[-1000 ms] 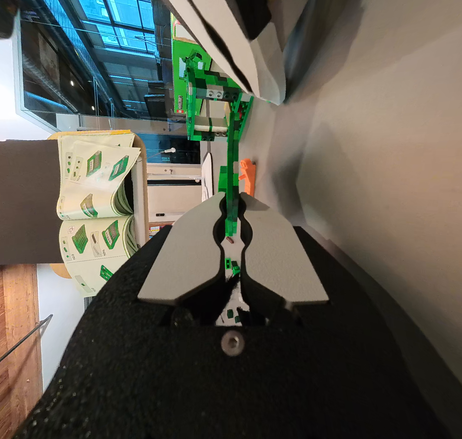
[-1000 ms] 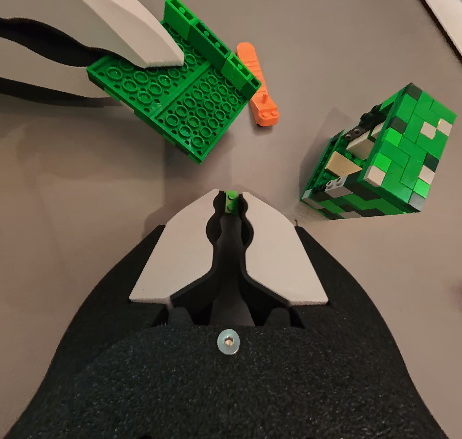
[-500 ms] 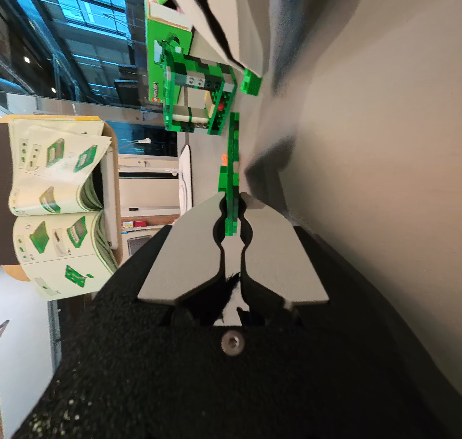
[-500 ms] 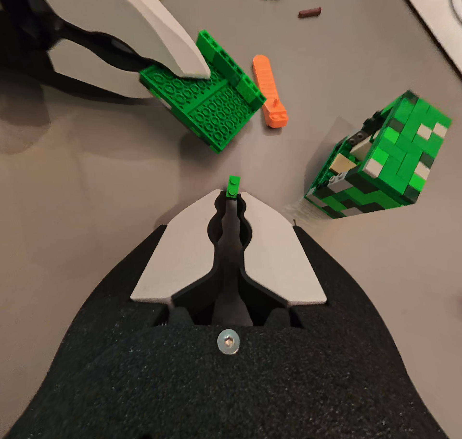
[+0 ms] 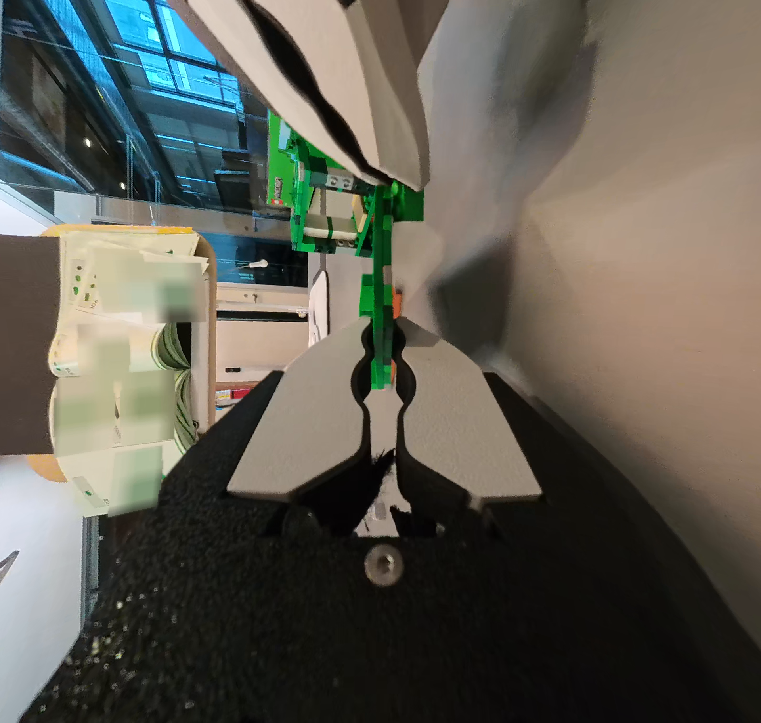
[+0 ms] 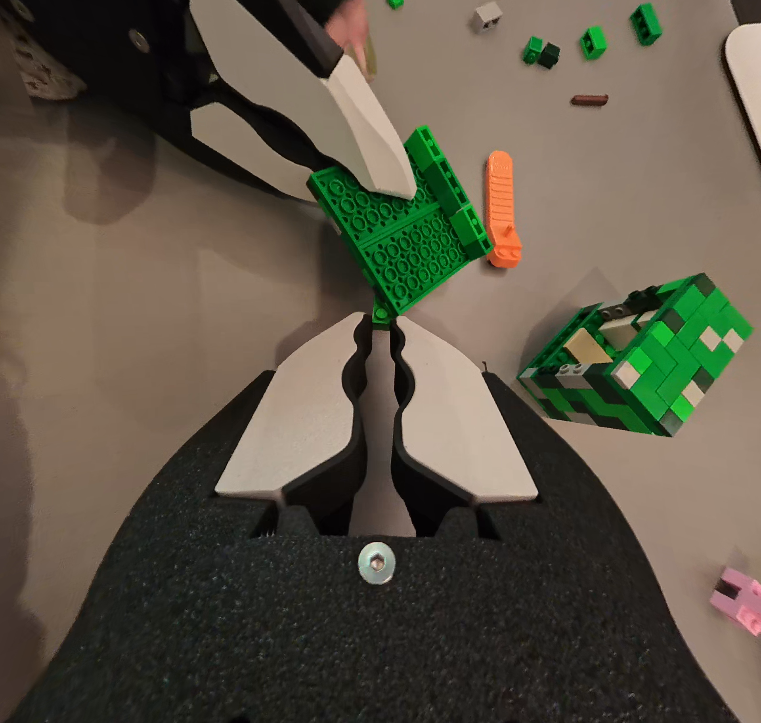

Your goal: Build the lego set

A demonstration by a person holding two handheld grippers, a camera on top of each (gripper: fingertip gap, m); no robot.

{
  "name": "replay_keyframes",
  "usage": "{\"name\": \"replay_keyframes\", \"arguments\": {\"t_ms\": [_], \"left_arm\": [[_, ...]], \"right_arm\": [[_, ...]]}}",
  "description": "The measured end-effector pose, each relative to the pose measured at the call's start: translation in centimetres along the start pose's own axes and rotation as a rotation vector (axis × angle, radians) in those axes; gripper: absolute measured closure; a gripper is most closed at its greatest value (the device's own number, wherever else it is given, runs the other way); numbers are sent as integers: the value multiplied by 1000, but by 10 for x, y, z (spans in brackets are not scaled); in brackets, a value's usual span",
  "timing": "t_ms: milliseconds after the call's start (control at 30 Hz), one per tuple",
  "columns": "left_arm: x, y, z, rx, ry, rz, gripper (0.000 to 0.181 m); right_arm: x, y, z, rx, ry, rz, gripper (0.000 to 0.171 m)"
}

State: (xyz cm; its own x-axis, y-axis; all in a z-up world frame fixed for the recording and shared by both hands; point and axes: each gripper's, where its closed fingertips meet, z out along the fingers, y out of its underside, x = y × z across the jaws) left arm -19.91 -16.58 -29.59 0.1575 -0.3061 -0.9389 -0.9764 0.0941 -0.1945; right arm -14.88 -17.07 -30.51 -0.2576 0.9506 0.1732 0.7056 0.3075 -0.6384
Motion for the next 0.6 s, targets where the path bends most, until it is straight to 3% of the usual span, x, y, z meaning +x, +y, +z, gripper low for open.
{"name": "replay_keyframes", "arguments": {"t_ms": [300,400,600], "left_arm": [[9,0,3,4,46,33,175],[11,-2,4,9,53,50,175],[11,-3,5,17,57,51,175]], "right_arm": [[-6,6,-8,-30,-60,-44,164],[0,37,-25,-260,-122,-117,164],[16,109,-80,-983,-271,-86,163]]}}
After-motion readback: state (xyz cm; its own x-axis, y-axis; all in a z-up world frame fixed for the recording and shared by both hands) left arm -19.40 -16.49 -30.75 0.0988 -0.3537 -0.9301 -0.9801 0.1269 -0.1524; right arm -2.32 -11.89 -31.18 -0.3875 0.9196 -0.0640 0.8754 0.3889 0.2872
